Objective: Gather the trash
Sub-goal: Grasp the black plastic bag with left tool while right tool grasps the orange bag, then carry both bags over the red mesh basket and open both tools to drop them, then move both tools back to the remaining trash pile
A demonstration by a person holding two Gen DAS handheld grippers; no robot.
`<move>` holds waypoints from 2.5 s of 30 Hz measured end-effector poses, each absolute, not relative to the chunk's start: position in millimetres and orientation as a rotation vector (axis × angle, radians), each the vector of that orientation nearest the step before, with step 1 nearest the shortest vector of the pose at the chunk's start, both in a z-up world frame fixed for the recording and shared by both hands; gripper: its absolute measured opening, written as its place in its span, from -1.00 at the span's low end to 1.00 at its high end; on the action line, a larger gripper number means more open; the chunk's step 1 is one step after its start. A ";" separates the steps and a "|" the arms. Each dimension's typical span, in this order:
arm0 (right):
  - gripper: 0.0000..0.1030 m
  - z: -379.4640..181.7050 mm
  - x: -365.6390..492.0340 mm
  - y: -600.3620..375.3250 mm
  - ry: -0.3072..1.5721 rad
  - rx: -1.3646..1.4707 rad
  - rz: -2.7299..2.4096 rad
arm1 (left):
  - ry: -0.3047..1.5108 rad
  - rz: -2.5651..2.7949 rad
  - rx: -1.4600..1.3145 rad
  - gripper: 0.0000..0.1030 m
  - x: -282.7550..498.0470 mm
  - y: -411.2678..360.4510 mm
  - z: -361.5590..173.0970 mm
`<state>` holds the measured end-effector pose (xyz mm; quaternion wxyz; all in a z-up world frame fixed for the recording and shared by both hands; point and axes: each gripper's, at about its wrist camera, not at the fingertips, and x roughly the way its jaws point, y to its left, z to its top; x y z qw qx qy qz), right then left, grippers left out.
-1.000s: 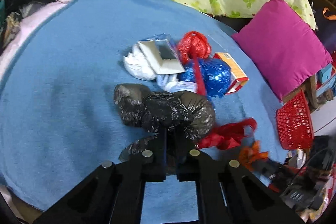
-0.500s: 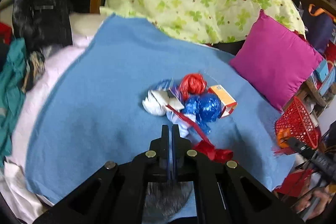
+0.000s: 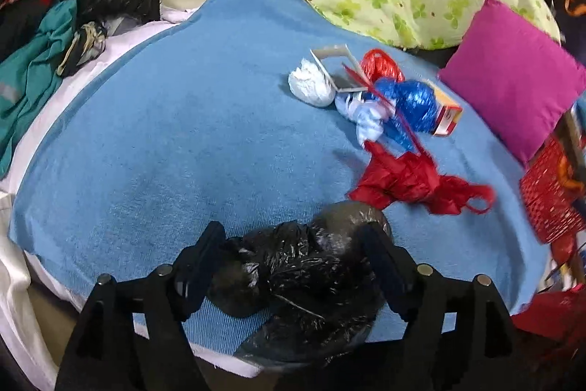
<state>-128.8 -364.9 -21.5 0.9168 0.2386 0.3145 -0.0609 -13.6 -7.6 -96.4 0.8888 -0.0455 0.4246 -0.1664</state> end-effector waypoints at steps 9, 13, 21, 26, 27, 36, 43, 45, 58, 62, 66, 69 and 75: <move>0.39 -16.4 -131.8 -356.3 0.632 0.457 -0.120 | 0.913 -0.377 0.048 0.23 -23.7 -30.1 -109.7; 0.39 -6.4 -140.9 -357.6 0.590 0.435 -0.123 | 0.892 -0.381 0.050 -0.01 -22.0 -34.0 -96.4; 0.39 30.5 -179.9 -392.0 0.453 0.433 -0.161 | 0.697 -0.561 0.073 -0.01 -43.5 -88.5 -0.6; 0.39 49.2 -220.7 -452.4 0.381 0.485 -0.265 | 0.629 -0.788 0.133 0.00 -55.7 -182.9 59.5; 0.39 50.4 -227.6 -464.7 0.378 0.498 -0.285 | 0.628 -0.823 0.145 0.00 -58.1 -201.2 65.7; 0.41 40.9 -274.2 -562.2 0.375 0.670 -0.368 | 0.732 -1.089 0.209 0.06 -69.0 -376.4 82.3; 0.44 22.8 -271.1 -596.2 0.402 0.766 -0.347 | 0.816 -1.104 0.216 0.29 -65.7 -436.8 70.0; 0.46 18.2 -267.0 -600.2 0.411 0.783 -0.351 | 0.841 -1.098 0.198 0.29 -61.5 -438.2 67.4; 0.46 49.7 -287.4 -541.9 0.272 0.650 -0.298 | 0.723 -0.868 0.130 0.30 -57.0 -256.7 69.7; 0.46 63.6 -273.3 -501.5 0.283 0.579 -0.211 | 0.723 -0.654 0.134 0.30 -46.4 -154.8 51.7; 0.46 61.5 -237.7 -454.9 0.361 0.546 -0.103 | 0.734 -0.430 0.117 0.30 -40.7 -54.5 34.5; 0.46 52.0 -208.2 -421.0 0.434 0.519 -0.044 | 0.738 -0.342 0.092 0.30 -41.2 -5.0 25.8; 0.46 18.9 -137.7 -346.3 0.616 0.492 0.129 | 0.779 -0.308 -0.021 0.30 -34.2 44.4 0.8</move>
